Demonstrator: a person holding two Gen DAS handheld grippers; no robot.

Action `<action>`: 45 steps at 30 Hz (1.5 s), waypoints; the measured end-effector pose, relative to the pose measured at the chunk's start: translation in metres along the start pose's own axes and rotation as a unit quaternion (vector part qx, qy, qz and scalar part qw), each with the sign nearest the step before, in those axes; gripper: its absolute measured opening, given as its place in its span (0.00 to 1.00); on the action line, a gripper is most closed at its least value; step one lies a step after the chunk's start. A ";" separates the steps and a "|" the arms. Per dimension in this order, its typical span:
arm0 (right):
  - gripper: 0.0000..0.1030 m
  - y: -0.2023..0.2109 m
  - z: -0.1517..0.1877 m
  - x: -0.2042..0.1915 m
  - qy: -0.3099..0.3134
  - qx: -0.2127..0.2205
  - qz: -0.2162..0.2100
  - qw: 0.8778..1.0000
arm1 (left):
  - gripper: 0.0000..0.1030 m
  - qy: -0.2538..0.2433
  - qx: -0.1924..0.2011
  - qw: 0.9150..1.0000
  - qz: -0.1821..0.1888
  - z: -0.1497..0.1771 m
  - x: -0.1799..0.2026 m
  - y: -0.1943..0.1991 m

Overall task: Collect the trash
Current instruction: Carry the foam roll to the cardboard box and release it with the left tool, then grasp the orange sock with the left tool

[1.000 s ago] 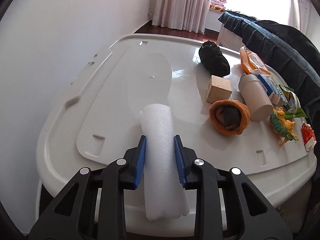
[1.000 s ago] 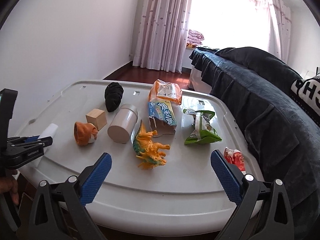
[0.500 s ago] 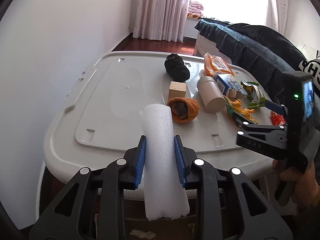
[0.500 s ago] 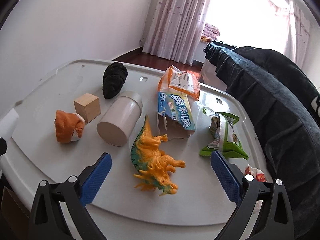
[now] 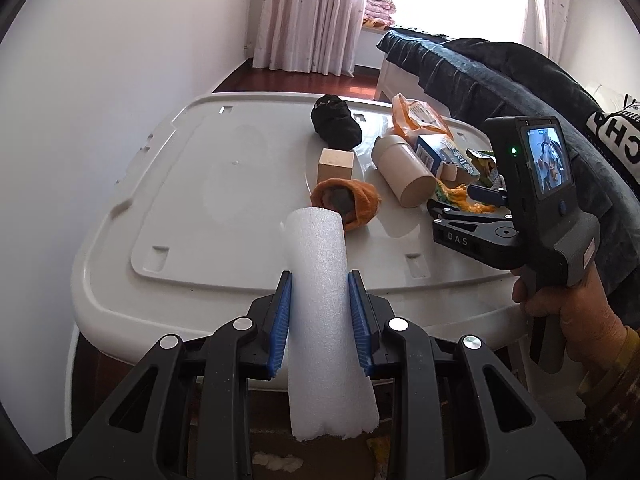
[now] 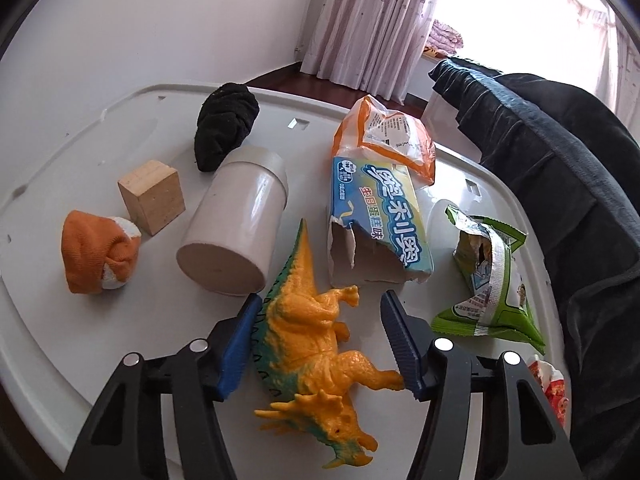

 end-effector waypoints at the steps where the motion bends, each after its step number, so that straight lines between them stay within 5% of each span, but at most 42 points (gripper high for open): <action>1: 0.58 0.002 0.002 0.000 -0.003 0.002 -0.002 1.000 | 0.27 -0.001 0.000 1.000 0.001 0.000 0.000 0.000; 7: 0.58 0.025 0.016 0.002 -0.026 0.011 -0.012 1.000 | 0.26 -0.012 -0.001 1.000 0.006 0.004 0.005 0.006; 13: 0.58 0.096 0.039 -0.004 -0.044 0.036 -0.035 0.998 | 0.26 -0.021 -0.012 0.999 0.022 0.028 0.012 0.027; 18: 0.58 0.163 0.093 -0.030 -0.031 0.022 -0.067 0.997 | 0.26 -0.036 -0.044 0.998 0.037 0.068 0.018 0.048; 22: 0.59 0.184 0.154 -0.048 -0.045 -0.032 -0.095 0.994 | 0.28 -0.057 -0.072 0.995 0.038 0.103 0.024 0.060; 25: 0.60 0.184 0.198 -0.063 -0.042 -0.086 -0.102 0.990 | 0.34 -0.053 -0.103 0.993 0.034 0.129 0.020 0.063; 27: 0.75 0.179 0.221 -0.069 -0.033 -0.113 -0.089 0.989 | 0.59 -0.038 -0.129 0.990 0.029 0.140 0.015 0.062; 29: 0.83 0.178 0.230 -0.067 -0.037 -0.119 -0.070 0.990 | 0.72 -0.029 -0.144 0.989 0.006 0.148 0.011 0.062; 36: 0.87 0.186 0.209 -0.036 -0.092 -0.075 -0.051 0.992 | 0.73 -0.008 -0.134 0.991 0.008 0.137 0.005 0.064; 45: 0.88 0.198 0.136 0.007 -0.121 0.009 -0.031 0.992 | 0.73 -0.001 -0.022 0.999 0.030 0.037 0.007 0.045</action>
Point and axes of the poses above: each gripper's, at about its wrist camera, not at the fingertips, and y roughly against the way its jaws point, x to its right, z to its underside, the point moved 5 cm from there along -y, roughly the way its jaws point
